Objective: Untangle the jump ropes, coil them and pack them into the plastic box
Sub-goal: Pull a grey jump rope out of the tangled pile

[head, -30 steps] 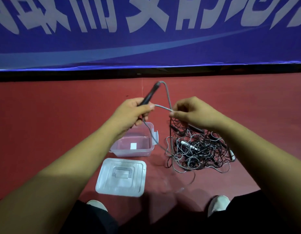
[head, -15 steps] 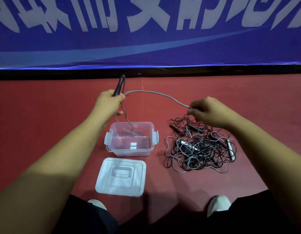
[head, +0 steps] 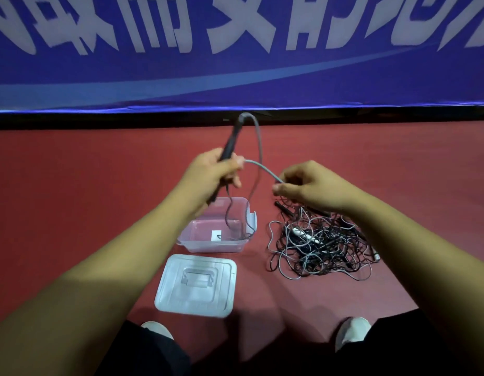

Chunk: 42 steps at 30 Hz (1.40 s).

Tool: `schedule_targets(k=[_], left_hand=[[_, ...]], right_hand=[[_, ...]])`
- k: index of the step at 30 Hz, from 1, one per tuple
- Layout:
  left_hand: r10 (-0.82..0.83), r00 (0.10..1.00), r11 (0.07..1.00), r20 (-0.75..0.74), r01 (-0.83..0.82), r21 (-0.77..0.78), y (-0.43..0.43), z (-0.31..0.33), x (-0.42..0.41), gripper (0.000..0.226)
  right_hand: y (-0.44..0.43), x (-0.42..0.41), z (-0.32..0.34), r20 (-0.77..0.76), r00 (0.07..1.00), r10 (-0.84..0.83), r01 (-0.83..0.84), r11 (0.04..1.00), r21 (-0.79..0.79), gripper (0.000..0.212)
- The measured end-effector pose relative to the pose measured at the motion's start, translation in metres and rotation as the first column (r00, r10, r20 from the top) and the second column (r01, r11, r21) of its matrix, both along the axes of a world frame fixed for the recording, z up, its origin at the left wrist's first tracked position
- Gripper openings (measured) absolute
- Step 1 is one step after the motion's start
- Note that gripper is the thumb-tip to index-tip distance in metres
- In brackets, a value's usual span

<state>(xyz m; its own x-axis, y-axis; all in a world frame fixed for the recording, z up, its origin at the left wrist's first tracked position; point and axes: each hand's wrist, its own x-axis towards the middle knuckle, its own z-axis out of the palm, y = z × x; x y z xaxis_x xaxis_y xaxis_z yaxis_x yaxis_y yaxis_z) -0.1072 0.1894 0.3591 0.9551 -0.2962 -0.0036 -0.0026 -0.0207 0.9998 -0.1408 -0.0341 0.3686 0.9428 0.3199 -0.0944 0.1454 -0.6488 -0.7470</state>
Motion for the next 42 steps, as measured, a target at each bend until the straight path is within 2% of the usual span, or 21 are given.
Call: schedule_targets(k=[4, 7, 10, 12, 13, 14, 17, 18, 20, 22, 24, 26, 28, 30, 32, 34, 35, 36, 37, 40, 42], left_hand=[[0.234, 0.966, 0.936, -0.111, -0.254, -0.243, 0.021, 0.012, 0.017, 0.018], [0.381, 0.914, 0.897, -0.142, -0.402, -0.185, 0.037, 0.012, 0.029, 0.018], [0.482, 0.876, 0.874, -0.025, -0.479, 0.077, 0.047, 0.004, 0.041, 0.019], [0.431, 0.891, 0.792, 0.142, -0.449, 0.414, 0.048, -0.006, 0.043, 0.010], [0.381, 0.904, 0.744, 0.193, -0.424, 0.517, 0.045, -0.008, 0.040, 0.008], [0.324, 0.923, 0.745, 0.209, -0.385, 0.544, 0.039, -0.009, 0.036, 0.007], [0.028, 0.998, 0.950, 0.051, -0.042, 0.310, 0.012, -0.007, 0.015, 0.003], [-0.106, 0.994, 0.961, 0.031, 0.095, 0.258, 0.003, -0.008, 0.009, 0.006], [-0.314, 0.948, 0.914, 0.044, 0.289, 0.285, -0.010, -0.008, -0.003, 0.010], [-0.378, 0.925, 0.896, 0.025, 0.359, 0.263, -0.016, -0.006, -0.010, 0.006], [-0.279, 0.960, 0.945, 0.006, 0.273, 0.179, -0.017, -0.002, -0.009, 0.015], [-0.098, 0.994, 0.995, -0.046, 0.098, 0.004, -0.012, 0.003, -0.002, 0.020], [0.036, 0.990, 0.973, -0.140, -0.066, -0.223, -0.004, 0.008, 0.009, 0.020], [0.120, 0.959, 0.914, -0.257, -0.208, -0.350, 0.009, 0.009, 0.020, 0.021], [0.225, 0.931, 0.921, -0.287, -0.299, -0.249, 0.019, 0.006, 0.029, 0.021], [0.353, 0.930, 0.930, -0.098, -0.338, 0.141, 0.028, -0.003, 0.035, 0.018], [0.368, 0.929, 0.866, 0.043, -0.359, 0.348, 0.031, -0.009, 0.038, 0.014], [0.345, 0.928, 0.801, 0.143, -0.370, 0.471, 0.031, -0.010, 0.036, 0.009], [0.291, 0.940, 0.794, 0.180, -0.342, 0.503, 0.029, -0.010, 0.034, 0.007], [-0.025, 0.996, 0.945, 0.087, -0.005, 0.327, 0.009, -0.004, 0.017, 0.015], [-0.245, 0.966, 0.921, 0.079, 0.207, 0.331, -0.005, -0.002, 0.005, 0.018]], right_hand=[[-0.029, 0.003, -0.008, -0.083, 0.996, -0.031, 0.027, 0.998, -0.052, 0.018], [-0.043, 0.007, -0.005, -0.078, 0.995, -0.063, 0.061, 0.998, -0.023, 0.016], [-0.045, 0.004, 0.000, -0.085, 0.996, -0.037, 0.038, 0.999, 0.006, 0.013], [-0.040, 0.001, 0.003, -0.057, 0.998, -0.002, 0.000, 1.000, -0.027, 0.014], [-0.036, -0.001, 0.003, -0.047, 0.999, 0.018, -0.020, 0.999, -0.038, 0.015], [-0.030, -0.003, 0.003, -0.043, 0.999, 0.033, -0.034, 0.999, -0.033, 0.017], [-0.010, -0.006, 0.003, -0.025, 0.999, 0.040, -0.040, 0.999, 0.012, 0.015], [-0.005, -0.007, 0.003, -0.005, 0.999, 0.046, -0.046, 0.999, 0.022, 0.017], [0.002, -0.006, 0.005, 0.023, 0.999, 0.034, -0.035, 0.997, 0.065, 0.021], [0.002, -0.004, 0.008, 0.001, 1.000, -0.004, 0.003, 0.991, 0.132, 0.020], [-0.004, -0.004, 0.006, -0.056, 0.998, -0.036, 0.045, 0.985, 0.168, 0.019], [-0.016, -0.002, 0.002, -0.106, 0.994, -0.039, 0.048, 0.995, 0.085, 0.020], [-0.033, 0.002, -0.004, -0.147, 0.989, -0.030, 0.018, 0.996, -0.082, 0.021], [-0.048, 0.005, -0.011, -0.171, 0.983, -0.058, 0.016, 0.971, -0.237, 0.022], [-0.055, 0.005, -0.015, -0.162, 0.982, -0.101, 0.056, 0.964, -0.259, 0.024], [-0.052, 0.004, -0.015, -0.121, 0.986, -0.113, 0.094, 0.984, -0.154, 0.029], [-0.047, 0.002, -0.010, -0.119, 0.988, -0.100, 0.093, 0.994, -0.057, 0.031], [-0.039, -0.001, -0.005, -0.123, 0.990, -0.073, 0.078, 0.996, 0.036, 0.033], [-0.031, -0.003, 0.000, -0.119, 0.992, -0.036, 0.047, 0.995, 0.093, 0.034], [-0.009, -0.010, 0.011, -0.052, 0.995, 0.089, -0.085, 0.993, 0.083, 0.024], [-0.001, -0.012, 0.013, 0.011, 0.996, 0.084, -0.085, 0.992, 0.098, 0.023]])
